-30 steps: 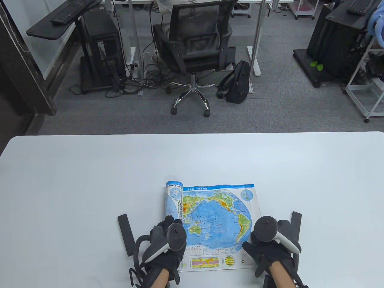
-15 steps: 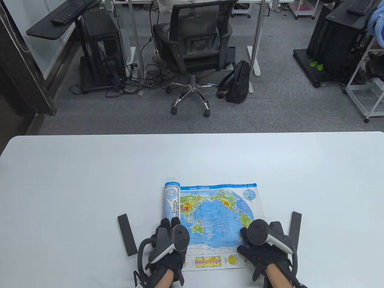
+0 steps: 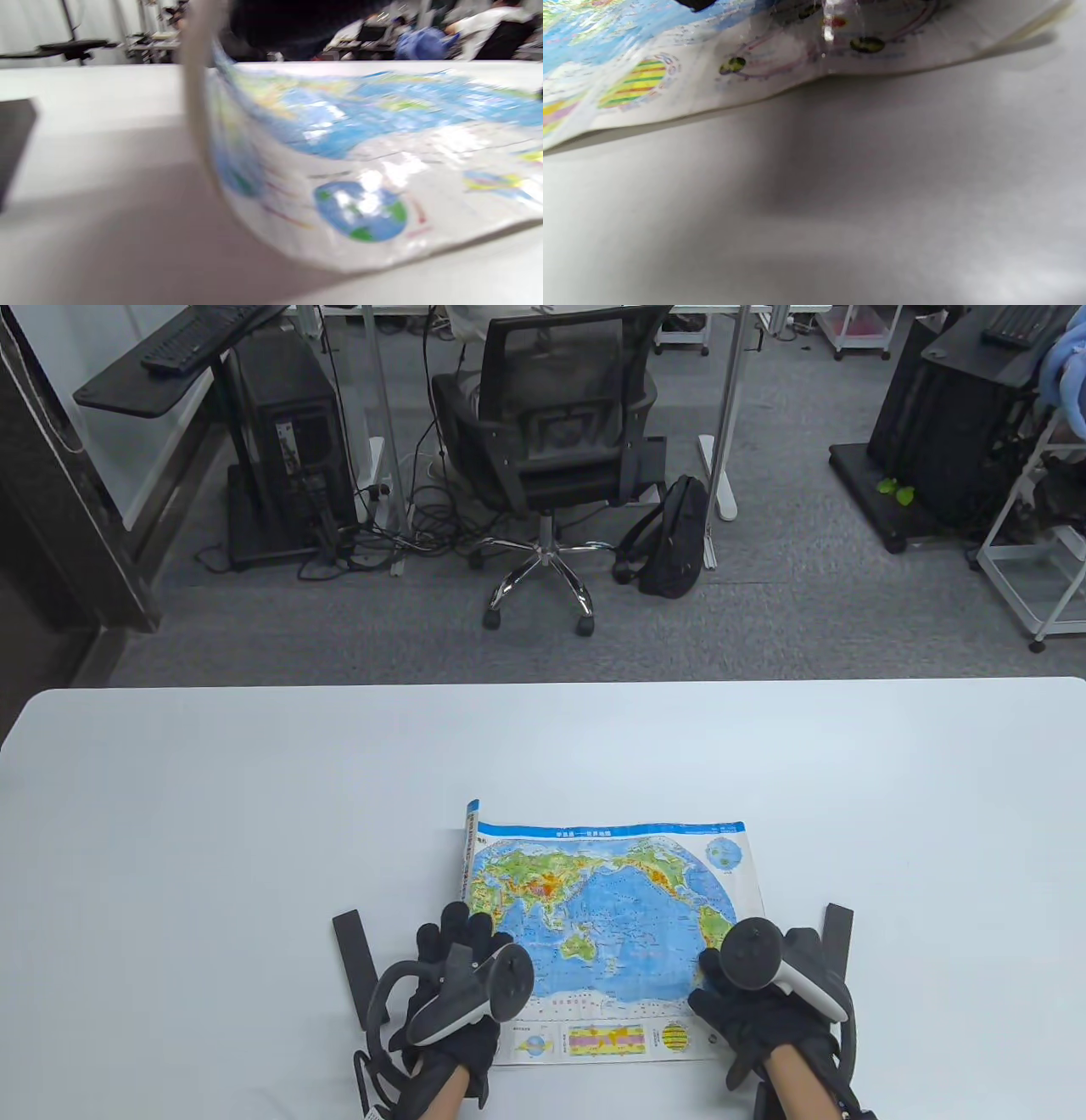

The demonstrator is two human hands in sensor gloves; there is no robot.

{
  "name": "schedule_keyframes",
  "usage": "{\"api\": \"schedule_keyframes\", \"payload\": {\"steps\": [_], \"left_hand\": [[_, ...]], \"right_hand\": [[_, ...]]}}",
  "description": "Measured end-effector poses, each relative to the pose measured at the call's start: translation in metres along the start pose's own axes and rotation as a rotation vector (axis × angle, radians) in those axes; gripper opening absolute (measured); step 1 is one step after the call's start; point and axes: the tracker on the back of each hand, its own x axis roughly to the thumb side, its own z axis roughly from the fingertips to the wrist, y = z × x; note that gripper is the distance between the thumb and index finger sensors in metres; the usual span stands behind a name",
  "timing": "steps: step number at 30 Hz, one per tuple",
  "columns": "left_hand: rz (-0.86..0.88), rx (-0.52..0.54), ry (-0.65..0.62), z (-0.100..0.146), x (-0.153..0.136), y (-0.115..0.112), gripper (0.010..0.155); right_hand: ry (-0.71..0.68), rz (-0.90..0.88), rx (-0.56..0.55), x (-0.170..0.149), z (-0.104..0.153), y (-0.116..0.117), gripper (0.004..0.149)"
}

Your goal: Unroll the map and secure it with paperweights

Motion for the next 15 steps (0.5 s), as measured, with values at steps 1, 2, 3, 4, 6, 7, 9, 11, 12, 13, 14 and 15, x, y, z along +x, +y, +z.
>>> {"api": "schedule_keyframes", "payload": {"steps": [1,2,3,4,6,7,9,11,12,13,14,15], "left_hand": [[0.021,-0.031,0.032,-0.001,-0.006,-0.004,0.062],[0.046,-0.048,0.050,-0.003,-0.011,-0.008,0.063],[0.098,-0.084,0.070,-0.005,-0.017,-0.014,0.065],[0.136,-0.108,0.085,-0.007,-0.020,-0.018,0.067],[0.218,-0.155,0.084,-0.011,-0.027,-0.026,0.069],[0.244,-0.167,0.088,-0.013,-0.029,-0.030,0.070],[0.250,-0.168,0.089,-0.015,-0.029,-0.030,0.070],[0.214,-0.135,0.094,-0.016,-0.026,-0.028,0.070],[0.194,-0.129,0.098,-0.016,-0.024,-0.028,0.071],[0.170,-0.128,0.097,-0.017,-0.022,-0.028,0.071],[0.156,-0.127,0.098,-0.017,-0.021,-0.028,0.072],[0.149,-0.129,0.100,-0.018,-0.020,-0.029,0.073]], "right_hand": [[0.002,0.001,-0.001,-0.001,0.000,0.000,0.056],[0.002,-0.001,0.000,-0.002,0.000,-0.001,0.056],[0.008,-0.003,0.002,-0.002,0.000,-0.001,0.055],[0.017,0.005,0.001,-0.002,0.000,-0.001,0.057],[0.031,0.029,0.004,-0.001,0.000,-0.001,0.063],[0.039,0.038,0.000,-0.001,0.000,-0.001,0.066],[0.044,0.038,0.005,-0.002,0.001,-0.002,0.067],[0.044,0.028,0.003,-0.003,0.001,-0.002,0.064],[0.045,0.025,0.005,-0.004,0.001,-0.002,0.064],[0.047,0.022,0.010,-0.004,0.001,-0.002,0.064],[0.046,0.022,0.013,-0.005,0.001,-0.001,0.065],[0.048,0.024,0.014,-0.004,0.001,-0.001,0.065]]}}
